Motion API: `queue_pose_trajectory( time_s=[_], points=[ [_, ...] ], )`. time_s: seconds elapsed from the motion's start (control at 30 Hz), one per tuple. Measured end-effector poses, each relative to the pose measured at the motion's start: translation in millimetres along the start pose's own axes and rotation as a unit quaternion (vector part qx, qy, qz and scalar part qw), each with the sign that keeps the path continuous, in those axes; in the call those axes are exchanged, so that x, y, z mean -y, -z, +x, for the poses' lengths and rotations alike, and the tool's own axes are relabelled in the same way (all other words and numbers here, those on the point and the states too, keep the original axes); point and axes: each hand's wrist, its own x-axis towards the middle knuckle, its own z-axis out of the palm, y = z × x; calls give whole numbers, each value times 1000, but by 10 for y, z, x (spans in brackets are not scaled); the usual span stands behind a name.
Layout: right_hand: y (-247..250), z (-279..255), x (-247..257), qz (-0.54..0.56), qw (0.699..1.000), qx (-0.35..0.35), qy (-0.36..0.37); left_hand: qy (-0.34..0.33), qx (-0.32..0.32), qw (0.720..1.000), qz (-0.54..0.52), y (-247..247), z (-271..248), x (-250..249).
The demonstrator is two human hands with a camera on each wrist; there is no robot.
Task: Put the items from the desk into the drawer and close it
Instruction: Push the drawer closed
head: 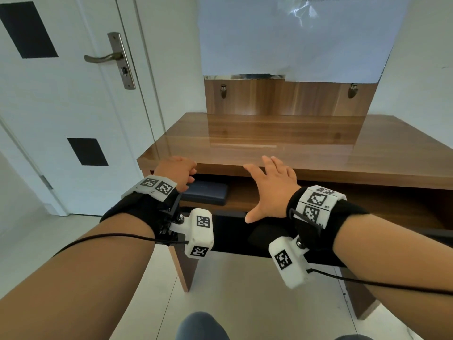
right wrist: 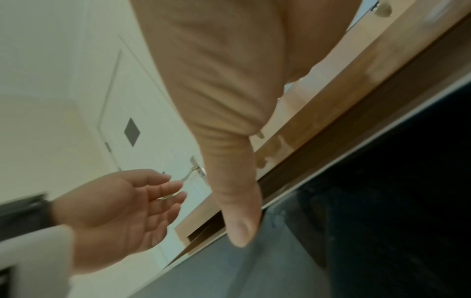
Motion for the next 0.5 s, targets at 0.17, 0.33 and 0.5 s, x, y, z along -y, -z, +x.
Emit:
queue_pose_trajectory(
  time_s=[0.17, 0.33, 0.5],
  points=[
    [1, 261, -157, 19, 998, -8, -59, 11, 10, 1000, 9, -64, 50, -24],
    [-17, 434, -211, 3, 996, -47, -73, 15, 22, 1000, 7, -96, 108, -12],
    [-98, 460, -209, -25, 992, -114, -58, 12, 17, 1000, 8, -134, 147, 39]
  ],
)
